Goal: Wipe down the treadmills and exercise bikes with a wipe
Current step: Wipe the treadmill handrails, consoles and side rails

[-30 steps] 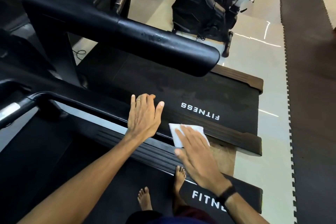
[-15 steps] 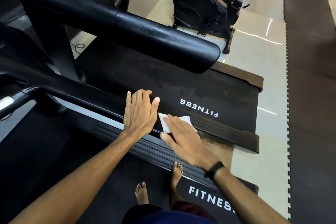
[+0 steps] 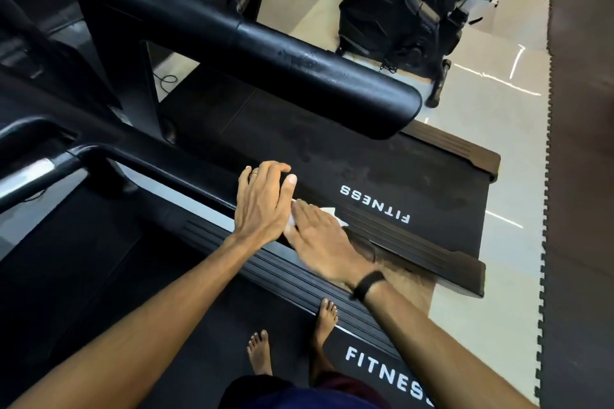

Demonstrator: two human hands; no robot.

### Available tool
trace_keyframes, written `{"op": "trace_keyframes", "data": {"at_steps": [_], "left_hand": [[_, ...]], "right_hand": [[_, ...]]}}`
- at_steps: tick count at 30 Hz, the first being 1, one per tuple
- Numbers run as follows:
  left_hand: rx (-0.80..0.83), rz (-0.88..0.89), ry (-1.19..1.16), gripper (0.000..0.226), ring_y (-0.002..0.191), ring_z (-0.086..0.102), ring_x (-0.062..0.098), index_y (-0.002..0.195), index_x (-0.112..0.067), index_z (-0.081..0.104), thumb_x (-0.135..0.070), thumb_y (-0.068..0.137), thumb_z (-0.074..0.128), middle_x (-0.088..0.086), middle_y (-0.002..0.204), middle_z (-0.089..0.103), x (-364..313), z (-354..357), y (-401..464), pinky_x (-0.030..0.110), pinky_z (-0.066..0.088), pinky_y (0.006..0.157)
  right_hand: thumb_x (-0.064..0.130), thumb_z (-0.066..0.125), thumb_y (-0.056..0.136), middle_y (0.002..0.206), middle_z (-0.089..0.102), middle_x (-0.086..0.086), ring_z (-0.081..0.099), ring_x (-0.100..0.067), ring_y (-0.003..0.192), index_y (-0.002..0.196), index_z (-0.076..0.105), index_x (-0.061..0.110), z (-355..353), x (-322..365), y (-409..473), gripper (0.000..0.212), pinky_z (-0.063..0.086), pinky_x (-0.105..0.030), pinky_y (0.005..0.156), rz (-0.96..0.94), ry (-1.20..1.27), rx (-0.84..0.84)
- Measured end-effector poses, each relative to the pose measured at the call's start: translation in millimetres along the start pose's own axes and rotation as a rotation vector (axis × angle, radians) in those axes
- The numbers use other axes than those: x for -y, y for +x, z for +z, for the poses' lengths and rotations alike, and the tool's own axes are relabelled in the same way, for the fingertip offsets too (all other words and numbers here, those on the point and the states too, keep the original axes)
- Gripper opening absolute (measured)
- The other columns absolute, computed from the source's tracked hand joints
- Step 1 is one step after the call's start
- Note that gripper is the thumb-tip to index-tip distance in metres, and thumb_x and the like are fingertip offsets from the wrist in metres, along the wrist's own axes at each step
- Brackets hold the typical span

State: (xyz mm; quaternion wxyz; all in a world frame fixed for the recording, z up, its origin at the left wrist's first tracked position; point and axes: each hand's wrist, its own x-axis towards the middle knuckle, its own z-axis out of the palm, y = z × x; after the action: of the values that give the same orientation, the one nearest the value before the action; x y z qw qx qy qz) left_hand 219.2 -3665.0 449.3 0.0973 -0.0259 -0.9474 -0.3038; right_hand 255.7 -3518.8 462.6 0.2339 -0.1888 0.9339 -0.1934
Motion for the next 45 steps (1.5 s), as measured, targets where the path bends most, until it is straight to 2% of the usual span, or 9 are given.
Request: {"op": "trace_keyframes", "data": {"at_steps": [4,12,18,22,26,30,35,39,45], "left_hand": [[-0.021,0.049,0.017,0.045,0.113,0.055,0.018,0.117,-0.013,0.06,-0.043,0.101,0.03,0.0,0.121,0.059,19,-15,10,0.054,0.024,0.116],[-0.002,-0.029,0.185,0.048,0.105,0.059,0.024,0.112,-0.012,0.061,-0.046,0.101,0.028,0.003,0.113,0.061,39,-24,27,0.055,0.022,0.116],[-0.006,-0.064,0.192,0.053,0.104,0.06,0.023,0.112,-0.013,0.062,-0.046,0.101,0.023,0.005,0.112,0.063,41,-25,27,0.055,0.024,0.115],[-0.023,-0.076,0.188,0.05,0.101,0.06,0.025,0.111,-0.012,0.062,-0.044,0.102,0.024,0.005,0.11,0.064,42,-25,27,0.056,0.024,0.114],[-0.011,-0.048,0.205,0.047,0.098,0.061,0.024,0.11,-0.012,0.062,-0.041,0.103,0.025,0.003,0.107,0.063,39,-23,27,0.056,0.025,0.113],[-0.01,-0.05,0.201,0.047,0.097,0.061,0.024,0.109,-0.012,0.061,-0.041,0.104,0.025,0.003,0.107,0.063,40,-23,27,0.057,0.026,0.112],[-0.044,-0.066,0.177,0.047,0.097,0.062,0.023,0.109,-0.013,0.062,-0.04,0.103,0.024,0.002,0.107,0.063,40,-24,27,0.056,0.027,0.112],[-0.07,-0.078,0.153,0.045,0.094,0.061,0.022,0.108,-0.014,0.062,-0.038,0.103,0.024,0.001,0.105,0.063,41,-24,26,0.053,0.026,0.112],[-0.106,-0.058,0.112,0.039,0.091,0.061,0.02,0.107,-0.013,0.062,-0.036,0.103,0.03,0.0,0.103,0.064,40,-23,24,0.052,0.029,0.111]], "right_hand": [[0.055,0.018,0.106,0.168,0.002,0.004,-0.006,-0.014,0.154,0.161,0.006,0.021,8,-24,-77,0.066,-0.004,-0.036,0.125,-0.259,-0.092,-0.117],[0.068,0.009,0.099,0.157,0.04,0.005,0.035,-0.021,0.145,0.15,0.039,0.035,-34,-17,-3,0.068,0.024,-0.04,0.115,0.302,0.262,0.123],[0.073,0.002,0.092,0.168,0.01,-0.003,0.006,-0.022,0.154,0.161,0.006,0.018,-2,15,-3,0.088,0.007,-0.042,0.125,-0.062,-0.066,0.026],[0.057,0.013,0.104,0.168,0.005,0.009,-0.003,-0.009,0.154,0.16,0.009,0.027,2,-19,-71,0.064,0.0,-0.036,0.125,-0.259,-0.05,-0.099],[0.072,0.006,0.097,0.158,0.035,0.017,0.029,-0.007,0.147,0.146,0.034,0.053,-16,-45,-52,0.06,0.023,-0.027,0.116,0.168,0.217,-0.051],[0.078,0.008,0.09,0.161,0.031,0.002,0.027,-0.024,0.15,0.152,0.037,0.035,-40,-23,23,0.082,0.015,-0.042,0.12,0.411,0.416,0.26],[0.069,0.016,0.098,0.165,0.022,-0.002,0.019,-0.024,0.152,0.16,0.015,0.026,-27,30,38,0.075,0.017,-0.043,0.119,0.055,0.121,0.205],[0.061,0.015,0.103,0.167,-0.014,0.003,-0.019,-0.015,0.152,0.16,-0.006,0.023,-6,7,-40,0.072,-0.009,-0.039,0.124,-0.301,-0.149,0.025],[0.061,0.014,0.102,0.152,0.046,0.002,0.041,-0.017,0.14,0.147,0.034,0.037,-11,-36,-29,0.055,0.035,-0.034,0.109,0.043,0.061,-0.062]]}}
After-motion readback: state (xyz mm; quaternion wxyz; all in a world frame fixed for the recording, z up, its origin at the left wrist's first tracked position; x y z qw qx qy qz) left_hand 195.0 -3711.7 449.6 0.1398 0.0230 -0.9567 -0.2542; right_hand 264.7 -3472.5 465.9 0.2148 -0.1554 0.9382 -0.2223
